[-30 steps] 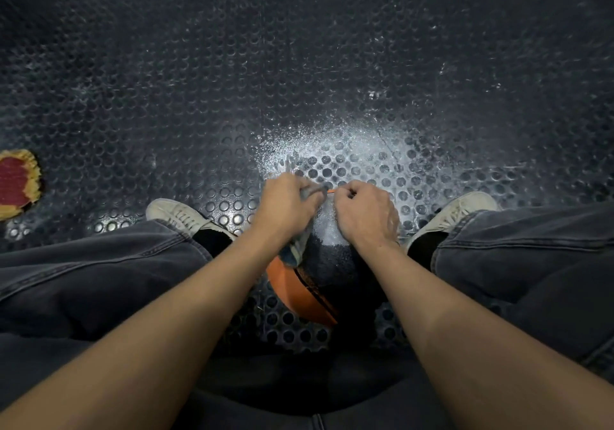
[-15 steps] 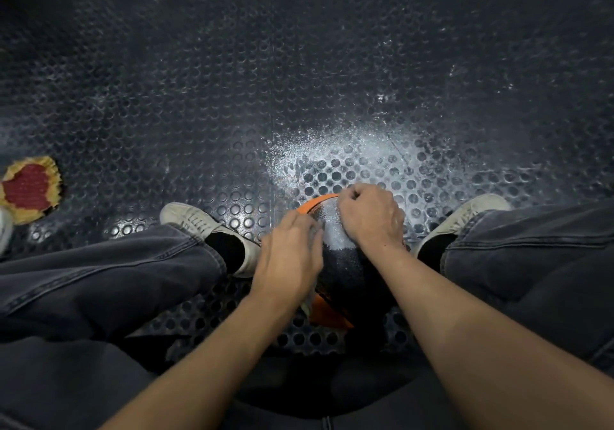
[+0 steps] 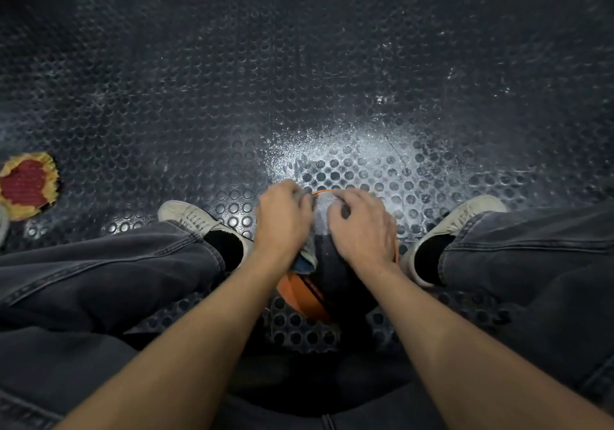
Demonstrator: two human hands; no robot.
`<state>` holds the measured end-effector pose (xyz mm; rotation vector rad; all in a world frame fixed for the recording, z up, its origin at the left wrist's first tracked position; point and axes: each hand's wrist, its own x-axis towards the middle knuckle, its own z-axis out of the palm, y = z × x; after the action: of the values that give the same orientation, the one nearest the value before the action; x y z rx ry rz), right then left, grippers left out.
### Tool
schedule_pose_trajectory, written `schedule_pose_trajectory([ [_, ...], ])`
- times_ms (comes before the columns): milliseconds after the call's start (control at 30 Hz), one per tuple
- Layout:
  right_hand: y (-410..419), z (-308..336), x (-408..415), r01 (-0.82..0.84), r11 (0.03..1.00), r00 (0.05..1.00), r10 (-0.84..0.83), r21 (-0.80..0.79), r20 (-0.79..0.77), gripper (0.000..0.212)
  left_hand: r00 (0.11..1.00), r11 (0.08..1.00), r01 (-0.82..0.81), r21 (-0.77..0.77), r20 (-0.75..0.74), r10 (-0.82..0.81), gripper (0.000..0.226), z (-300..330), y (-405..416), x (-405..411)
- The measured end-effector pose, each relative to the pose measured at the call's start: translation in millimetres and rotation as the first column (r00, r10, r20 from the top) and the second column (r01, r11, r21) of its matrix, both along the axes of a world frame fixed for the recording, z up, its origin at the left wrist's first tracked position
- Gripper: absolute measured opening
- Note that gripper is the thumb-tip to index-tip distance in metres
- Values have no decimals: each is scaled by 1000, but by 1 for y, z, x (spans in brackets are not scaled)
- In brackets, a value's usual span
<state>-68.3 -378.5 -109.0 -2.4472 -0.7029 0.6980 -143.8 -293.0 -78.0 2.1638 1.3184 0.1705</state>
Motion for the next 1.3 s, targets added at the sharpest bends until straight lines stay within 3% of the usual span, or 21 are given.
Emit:
schedule_pose_trajectory([
  [233, 9, -1, 21, 98, 995, 992, -99, -13, -74, 34, 951, 960, 275, 48, 131, -279, 15, 14, -28, -35],
  [300, 9, -1, 16, 59, 998, 996, -59, -7, -65, 35, 983, 985, 173, 1, 58, -173, 19, 13, -11, -15],
  [367, 8, -1, 8, 29, 999, 999, -30, -19, -15, 36, 998, 987, 58, -152, -31, -63, 19, 11, 17, 12],
  [433, 9, -2, 4, 39, 999, 999, -39, -38, 8, 36, 995, 966, 56, -251, -64, -74, 19, 14, 28, 23],
  [567, 8, 0, 17, 72, 997, 997, -73, -35, -26, 30, 964, 963, 267, -39, 27, -266, 27, 19, -7, -16],
  [633, 7, 2, 17, 8, 999, 999, -9, -34, -49, 30, 954, 953, 300, 31, 14, -301, 26, 13, -14, -27],
  [733, 7, 4, 7, -102, 994, 995, 101, -41, -12, 34, 980, 984, 171, -46, -94, -175, 28, 1, 13, -3],
  [833, 8, 4, -1, -97, 993, 994, 100, -64, 44, 37, 990, 979, 69, -194, -111, -92, 31, 0, 36, 17],
  [1033, 7, 4, 12, -93, 993, 996, 94, -66, 0, 34, 964, 964, 264, -19, -32, -264, 32, 11, -9, -26],
  [1200, 9, 3, 5, -108, 992, 994, 109, -61, 16, 35, 996, 983, 4, -186, -86, -21, 21, -5, 31, 13],
  [1300, 8, 0, 9, -54, 997, 998, 55, -58, 18, 33, 993, 985, 77, -156, -73, -89, 25, 0, 19, 4],
])
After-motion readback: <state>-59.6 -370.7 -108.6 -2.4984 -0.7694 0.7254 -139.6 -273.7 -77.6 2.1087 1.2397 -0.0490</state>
